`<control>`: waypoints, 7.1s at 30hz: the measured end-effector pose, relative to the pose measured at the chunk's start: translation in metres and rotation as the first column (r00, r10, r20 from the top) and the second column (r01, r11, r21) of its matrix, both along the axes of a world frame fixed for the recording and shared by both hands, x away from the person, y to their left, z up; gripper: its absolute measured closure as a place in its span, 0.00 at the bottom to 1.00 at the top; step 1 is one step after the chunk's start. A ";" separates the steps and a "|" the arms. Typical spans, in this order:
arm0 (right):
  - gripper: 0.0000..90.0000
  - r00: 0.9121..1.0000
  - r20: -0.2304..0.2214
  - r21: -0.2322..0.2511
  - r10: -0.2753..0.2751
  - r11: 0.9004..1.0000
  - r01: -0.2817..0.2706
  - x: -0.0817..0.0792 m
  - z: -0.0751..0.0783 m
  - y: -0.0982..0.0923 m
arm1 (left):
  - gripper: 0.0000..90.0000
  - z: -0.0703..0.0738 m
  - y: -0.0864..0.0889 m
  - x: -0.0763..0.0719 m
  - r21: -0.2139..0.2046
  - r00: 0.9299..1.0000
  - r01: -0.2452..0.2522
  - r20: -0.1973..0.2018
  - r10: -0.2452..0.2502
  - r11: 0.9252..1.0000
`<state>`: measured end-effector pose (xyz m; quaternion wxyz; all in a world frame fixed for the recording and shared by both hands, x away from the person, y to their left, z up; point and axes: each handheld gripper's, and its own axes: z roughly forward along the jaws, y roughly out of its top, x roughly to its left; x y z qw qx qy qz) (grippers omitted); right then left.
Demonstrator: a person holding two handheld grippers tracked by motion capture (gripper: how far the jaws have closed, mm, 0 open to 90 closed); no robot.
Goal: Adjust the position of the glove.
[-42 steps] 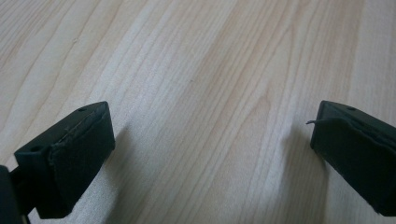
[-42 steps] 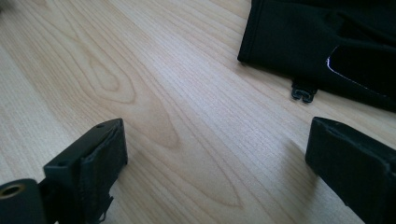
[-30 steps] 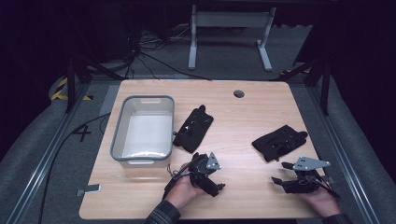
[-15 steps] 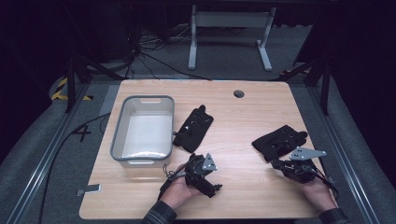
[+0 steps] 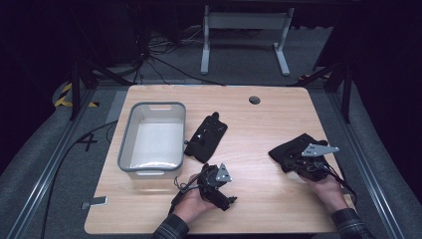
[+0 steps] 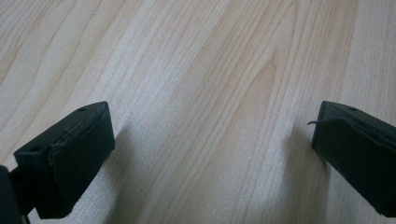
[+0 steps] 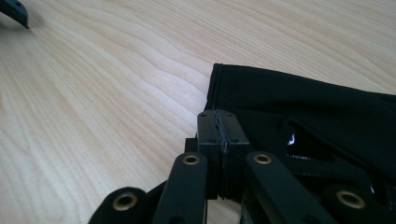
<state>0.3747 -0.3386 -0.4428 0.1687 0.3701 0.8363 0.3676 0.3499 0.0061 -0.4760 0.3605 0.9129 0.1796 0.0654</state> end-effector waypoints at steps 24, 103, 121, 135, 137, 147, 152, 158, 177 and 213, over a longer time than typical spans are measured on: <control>1.00 0.995 -0.058 -0.038 0.077 0.996 -0.079 -0.006 -0.012 0.011 | 0.00 0.000 0.000 0.000 0.000 1.000 0.002 0.000 -0.002 1.000; 1.00 0.990 -0.077 -0.048 0.119 0.991 -0.123 0.049 -0.009 0.053 | 0.00 0.000 0.000 -0.001 -0.004 1.000 -0.002 0.000 0.002 1.000; 1.00 0.993 -0.011 -0.021 0.114 0.993 -0.114 0.022 0.021 0.026 | 0.00 0.000 0.000 0.000 -0.005 1.000 0.000 0.002 0.000 1.000; 1.00 0.994 -0.068 -0.087 0.083 0.992 -0.088 -0.005 0.002 -0.004 | 0.00 0.000 0.000 -0.001 -0.003 1.000 -0.004 0.003 0.004 1.000; 1.00 0.993 -0.083 -0.119 0.088 0.988 -0.097 -0.004 -0.004 0.000 | 0.00 0.000 0.000 -0.001 -0.004 1.000 -0.004 0.003 0.004 1.000; 1.00 0.986 -0.086 -0.109 0.141 0.983 -0.150 -0.007 -0.006 0.013 | 0.00 0.000 0.000 -0.001 0.001 1.000 -0.012 -0.004 0.012 1.000; 1.00 0.974 -0.091 -0.096 0.207 0.972 -0.215 -0.016 -0.007 0.026 | 0.00 0.002 0.000 -0.001 0.015 1.000 -0.027 -0.013 0.027 1.000; 1.00 0.964 -0.104 -0.080 0.246 0.964 -0.255 -0.030 -0.008 0.028 | 0.01 0.003 0.002 0.000 0.022 0.999 -0.035 -0.014 0.035 0.999; 1.00 0.941 -0.116 -0.063 0.317 0.943 -0.326 -0.056 -0.009 0.042 | 0.03 0.004 0.004 0.001 0.025 0.998 -0.052 -0.017 0.053 0.998; 1.00 0.943 -0.113 -0.088 0.312 0.942 -0.323 -0.052 -0.008 0.033 | 0.91 0.045 0.002 0.066 -0.003 0.930 -0.365 -0.050 0.364 0.931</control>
